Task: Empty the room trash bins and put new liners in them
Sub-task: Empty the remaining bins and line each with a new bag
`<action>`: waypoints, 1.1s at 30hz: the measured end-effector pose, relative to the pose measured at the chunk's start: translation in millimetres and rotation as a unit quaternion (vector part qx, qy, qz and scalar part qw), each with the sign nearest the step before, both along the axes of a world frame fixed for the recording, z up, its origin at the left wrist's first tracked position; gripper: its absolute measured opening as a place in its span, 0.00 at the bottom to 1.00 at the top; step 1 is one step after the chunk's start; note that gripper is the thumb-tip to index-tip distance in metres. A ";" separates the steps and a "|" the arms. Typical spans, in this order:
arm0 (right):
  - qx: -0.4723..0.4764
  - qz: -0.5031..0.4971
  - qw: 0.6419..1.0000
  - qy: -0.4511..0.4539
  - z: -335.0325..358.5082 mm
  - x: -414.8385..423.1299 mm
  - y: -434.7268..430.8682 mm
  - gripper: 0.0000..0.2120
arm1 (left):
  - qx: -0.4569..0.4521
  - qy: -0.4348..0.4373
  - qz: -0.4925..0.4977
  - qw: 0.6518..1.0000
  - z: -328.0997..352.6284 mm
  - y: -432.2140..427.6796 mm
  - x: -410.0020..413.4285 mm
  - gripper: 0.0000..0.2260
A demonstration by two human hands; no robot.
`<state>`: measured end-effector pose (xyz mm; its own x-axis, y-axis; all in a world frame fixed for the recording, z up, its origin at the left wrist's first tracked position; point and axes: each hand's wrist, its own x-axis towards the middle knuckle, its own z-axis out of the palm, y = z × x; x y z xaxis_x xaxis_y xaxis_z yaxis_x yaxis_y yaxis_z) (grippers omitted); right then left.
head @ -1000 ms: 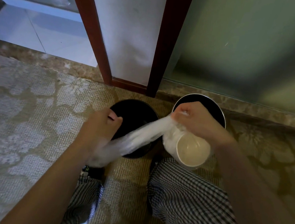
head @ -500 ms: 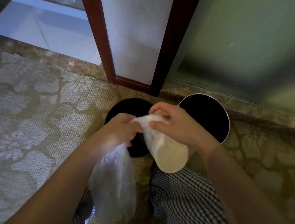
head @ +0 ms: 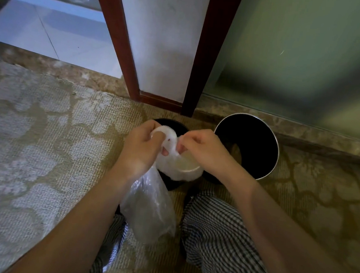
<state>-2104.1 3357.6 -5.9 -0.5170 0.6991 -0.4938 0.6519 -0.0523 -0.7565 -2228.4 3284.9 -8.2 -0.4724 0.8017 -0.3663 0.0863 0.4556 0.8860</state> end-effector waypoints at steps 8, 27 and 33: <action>-0.384 -0.201 0.887 0.158 4.4 -7.5 -2.2 0.27 | 0.141 0.189 -0.154 0.960 -13.6 -7.3 2.1 0.05; -0.278 -0.205 0.919 0.189 8.4 16.3 25.5 0.15 | -0.088 -0.221 -0.267 0.934 19.2 -11.1 -28.7 0.11; -0.121 0.161 0.978 -0.049 19.9 23.2 15.5 0.15 | -0.140 -0.084 -0.222 0.961 4.9 -11.9 -30.4 0.15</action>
<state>-2080.9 3373.1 14.0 -0.6336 0.3645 -0.6824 0.7323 -0.0019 -0.6809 -2258.8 3273.0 -3.3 -0.0218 0.7691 -0.6388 0.1949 0.6300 0.7518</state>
